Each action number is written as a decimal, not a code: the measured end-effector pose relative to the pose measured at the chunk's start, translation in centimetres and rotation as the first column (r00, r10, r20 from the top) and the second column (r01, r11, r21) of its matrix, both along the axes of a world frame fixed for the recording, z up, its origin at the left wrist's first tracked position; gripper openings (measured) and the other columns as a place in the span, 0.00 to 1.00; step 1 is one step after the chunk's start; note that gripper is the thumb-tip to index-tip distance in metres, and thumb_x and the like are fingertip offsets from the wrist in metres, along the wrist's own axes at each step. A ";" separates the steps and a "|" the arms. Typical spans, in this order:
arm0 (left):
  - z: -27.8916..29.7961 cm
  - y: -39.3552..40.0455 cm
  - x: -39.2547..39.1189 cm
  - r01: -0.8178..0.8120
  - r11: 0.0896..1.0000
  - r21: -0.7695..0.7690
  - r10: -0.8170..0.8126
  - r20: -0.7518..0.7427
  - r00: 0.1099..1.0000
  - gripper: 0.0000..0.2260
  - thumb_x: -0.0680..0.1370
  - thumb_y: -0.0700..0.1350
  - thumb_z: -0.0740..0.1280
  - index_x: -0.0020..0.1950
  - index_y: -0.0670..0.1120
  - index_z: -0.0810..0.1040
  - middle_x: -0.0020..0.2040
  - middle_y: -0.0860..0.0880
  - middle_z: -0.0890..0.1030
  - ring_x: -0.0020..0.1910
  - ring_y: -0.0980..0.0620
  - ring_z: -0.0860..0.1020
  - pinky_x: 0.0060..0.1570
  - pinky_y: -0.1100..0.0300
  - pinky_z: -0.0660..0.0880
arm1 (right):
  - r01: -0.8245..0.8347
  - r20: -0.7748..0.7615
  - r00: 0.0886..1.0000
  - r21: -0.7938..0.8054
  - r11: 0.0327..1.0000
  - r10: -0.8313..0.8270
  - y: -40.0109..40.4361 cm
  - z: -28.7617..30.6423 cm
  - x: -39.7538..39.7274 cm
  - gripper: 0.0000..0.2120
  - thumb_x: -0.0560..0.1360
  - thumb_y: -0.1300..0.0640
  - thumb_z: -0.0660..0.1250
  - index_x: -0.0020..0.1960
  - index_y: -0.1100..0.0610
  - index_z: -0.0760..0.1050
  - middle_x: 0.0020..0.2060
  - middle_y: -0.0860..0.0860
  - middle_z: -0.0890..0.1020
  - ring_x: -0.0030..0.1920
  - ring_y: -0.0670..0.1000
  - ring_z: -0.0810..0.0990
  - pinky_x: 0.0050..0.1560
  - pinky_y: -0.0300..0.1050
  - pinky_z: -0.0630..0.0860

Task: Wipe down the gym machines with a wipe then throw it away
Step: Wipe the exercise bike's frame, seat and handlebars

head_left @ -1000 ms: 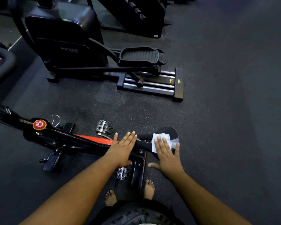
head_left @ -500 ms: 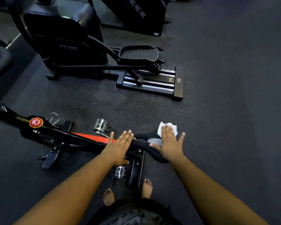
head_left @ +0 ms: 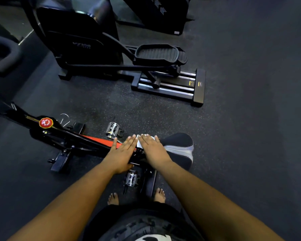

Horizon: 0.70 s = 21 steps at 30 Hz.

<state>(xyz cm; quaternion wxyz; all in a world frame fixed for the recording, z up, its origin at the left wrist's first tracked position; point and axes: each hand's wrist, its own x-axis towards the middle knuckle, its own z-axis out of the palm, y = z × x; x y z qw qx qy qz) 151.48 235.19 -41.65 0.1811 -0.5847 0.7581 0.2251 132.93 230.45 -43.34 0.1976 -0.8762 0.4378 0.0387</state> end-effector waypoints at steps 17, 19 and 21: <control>-4.4 -1.3 14.5 0.223 0.974 0.030 -0.221 -0.071 0.973 0.45 0.80 0.59 0.65 0.83 0.46 0.37 0.83 0.48 0.34 0.82 0.51 0.38 0.76 0.32 0.37 | 0.024 0.055 0.998 -0.079 0.997 -0.020 4.7 -2.3 11.3 0.25 0.73 0.59 0.56 0.66 0.62 0.79 0.65 0.59 0.80 0.67 0.60 0.78 0.66 0.62 0.74; -5.8 -1.5 16.1 0.232 0.971 0.053 -0.229 -0.062 0.971 0.45 0.80 0.59 0.66 0.83 0.46 0.38 0.83 0.47 0.35 0.83 0.50 0.39 0.75 0.32 0.37 | 0.070 0.014 0.997 -0.043 0.997 -0.069 4.2 -3.7 12.5 0.24 0.73 0.60 0.55 0.64 0.62 0.80 0.65 0.60 0.80 0.65 0.61 0.79 0.65 0.61 0.72; -7.1 -1.5 17.2 0.213 0.972 0.095 -0.208 -0.060 0.976 0.47 0.79 0.58 0.67 0.83 0.46 0.37 0.83 0.48 0.35 0.82 0.51 0.38 0.75 0.31 0.37 | 0.118 -0.024 0.993 -0.020 0.993 -0.119 3.7 -4.9 13.1 0.25 0.72 0.62 0.55 0.63 0.62 0.81 0.64 0.61 0.80 0.65 0.61 0.80 0.66 0.60 0.69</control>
